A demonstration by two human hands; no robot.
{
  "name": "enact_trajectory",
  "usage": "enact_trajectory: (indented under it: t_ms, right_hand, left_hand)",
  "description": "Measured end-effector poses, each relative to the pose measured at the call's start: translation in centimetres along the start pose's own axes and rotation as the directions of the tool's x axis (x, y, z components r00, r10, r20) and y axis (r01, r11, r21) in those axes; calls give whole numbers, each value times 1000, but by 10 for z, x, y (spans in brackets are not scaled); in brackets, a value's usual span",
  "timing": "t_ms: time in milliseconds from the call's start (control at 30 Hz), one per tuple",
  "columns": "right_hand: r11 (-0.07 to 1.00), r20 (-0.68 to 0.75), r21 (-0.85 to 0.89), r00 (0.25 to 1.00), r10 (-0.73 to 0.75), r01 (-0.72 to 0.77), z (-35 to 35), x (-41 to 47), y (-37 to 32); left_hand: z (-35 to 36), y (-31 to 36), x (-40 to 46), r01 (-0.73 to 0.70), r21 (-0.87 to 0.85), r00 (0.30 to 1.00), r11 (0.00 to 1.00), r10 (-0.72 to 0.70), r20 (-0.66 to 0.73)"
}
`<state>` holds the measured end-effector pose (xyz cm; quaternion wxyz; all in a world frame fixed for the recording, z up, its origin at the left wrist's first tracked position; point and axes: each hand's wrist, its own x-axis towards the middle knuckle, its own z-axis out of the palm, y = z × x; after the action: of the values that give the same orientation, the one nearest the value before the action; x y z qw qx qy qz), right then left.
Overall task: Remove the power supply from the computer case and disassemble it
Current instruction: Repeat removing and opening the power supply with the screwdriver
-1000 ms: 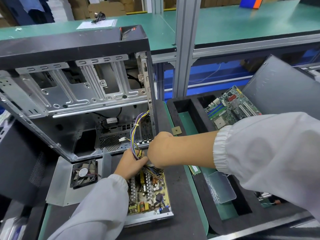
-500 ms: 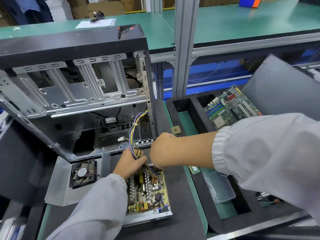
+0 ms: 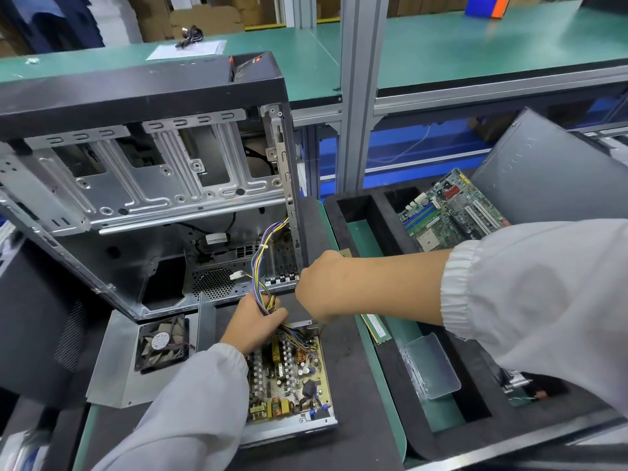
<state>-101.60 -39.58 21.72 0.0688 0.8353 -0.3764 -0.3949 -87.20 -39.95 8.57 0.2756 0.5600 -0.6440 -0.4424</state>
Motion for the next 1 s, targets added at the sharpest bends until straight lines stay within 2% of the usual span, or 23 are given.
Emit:
enact_trajectory:
  t_ms: [133,267,433,500,567,667,733,767,867,1000]
  right_hand:
    - [1000,55,13,998,28,-28,-1,-7,4]
    - [993,71,103,996,55,-62,17,-17,11]
    - [913,224,377,972,75,-157,72,-32,30]
    - [797,251,567,965,73,-208,95,-33,30]
    - [616,204,751,971,125,-237,118,-28,21]
    - [203,123,959,938,323,-196,142,-12,-6]
    - [-113,98,992,907,410,-56,147,0,-30]
    - [-202,98,979,888,450,-6,148,8,-41]
    - [-295,164,955,823,544,5,147,34,-66]
    - [-300,249,951,778,576,-82,147,52,-76]
  left_hand:
    - [-1,2,-1,8,14,1000,1000,-8,-3]
    - [-1,2,-2,41,17,999,999,-42,15]
    - [-1,4,-3,61,21,998,998,-62,23]
    - [-1,5,-3,66,25,998,998,-66,16]
    - [0,6,-3,81,7,997,997,-81,1]
    - [0,6,-4,100,-8,995,995,-100,-9]
    - [1,5,-4,108,-20,994,994,-109,-13]
    - [1,5,-4,107,-24,994,994,-108,-15]
    - [1,7,-5,93,-44,995,995,-94,-15]
    - [0,13,-7,82,-28,997,996,-82,-12]
